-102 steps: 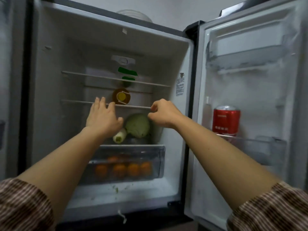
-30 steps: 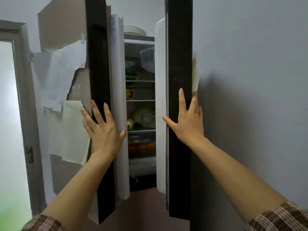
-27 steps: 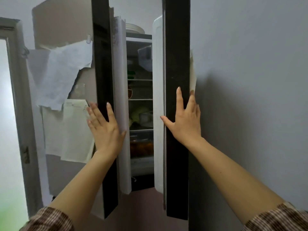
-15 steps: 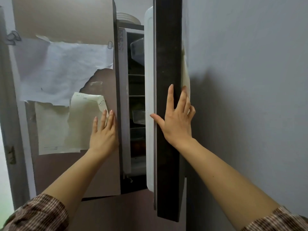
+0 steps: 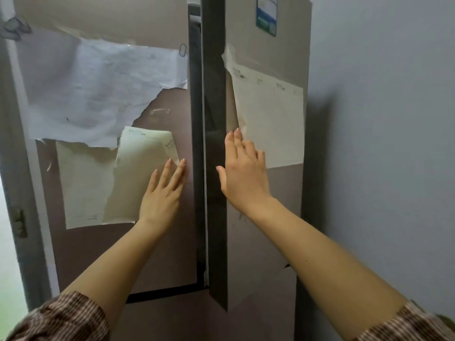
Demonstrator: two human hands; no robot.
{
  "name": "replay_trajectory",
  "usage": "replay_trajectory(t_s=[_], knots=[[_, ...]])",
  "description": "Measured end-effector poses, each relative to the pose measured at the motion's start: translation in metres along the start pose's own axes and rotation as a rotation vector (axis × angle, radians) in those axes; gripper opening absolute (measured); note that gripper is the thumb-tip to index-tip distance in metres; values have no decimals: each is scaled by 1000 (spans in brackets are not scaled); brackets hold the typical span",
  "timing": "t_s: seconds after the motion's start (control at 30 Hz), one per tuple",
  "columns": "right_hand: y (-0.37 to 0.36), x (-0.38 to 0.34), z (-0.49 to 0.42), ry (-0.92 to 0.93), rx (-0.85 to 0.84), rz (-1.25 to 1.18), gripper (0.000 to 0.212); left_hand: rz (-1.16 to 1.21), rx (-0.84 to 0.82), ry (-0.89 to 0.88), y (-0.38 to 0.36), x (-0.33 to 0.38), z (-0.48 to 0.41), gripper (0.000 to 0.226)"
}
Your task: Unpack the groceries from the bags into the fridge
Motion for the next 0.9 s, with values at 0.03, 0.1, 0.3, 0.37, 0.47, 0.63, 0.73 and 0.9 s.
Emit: replay_trajectory(t_s=[0.03, 0.1, 0.3, 0.37, 0.47, 0.63, 0.73, 0.9], knots=[[-4, -5, -3, 3, -12, 2, 69, 7, 5, -4, -2, 0, 1, 95], [-15, -13, -10, 20, -31, 2, 69, 23, 8, -21, -2, 1, 1, 94], [-63, -36, -30, 91, -153, 77, 61, 32, 66, -14, -10, -3, 1, 96], [-73, -37, -32, 96, -168, 68, 65, 49, 76, -16, -13, -4, 0, 99], [-86, -39, -37, 126, -218, 62, 66, 71, 67, -31, -15, -3, 2, 100], [-92, -44, -32, 152, -286, 30, 75, 110, 15, -12, -16, -3, 0, 88], [-79, -35, -28, 44, -264, -299, 59, 213, -14, -15, -16, -4, 1, 93], [-23, 6, 1, -328, -82, -1130, 31, 338, -115, 12, -23, -3, 3, 101]])
Point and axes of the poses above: each hand's wrist, its own z-axis away from the middle knuckle, its own y-axis out of the back of the hand, x = y × z, the point moved 7 cm from there along -z, towards the middle knuckle, and after that the axes turned 6 degrees about z, right-handed, at the moved point
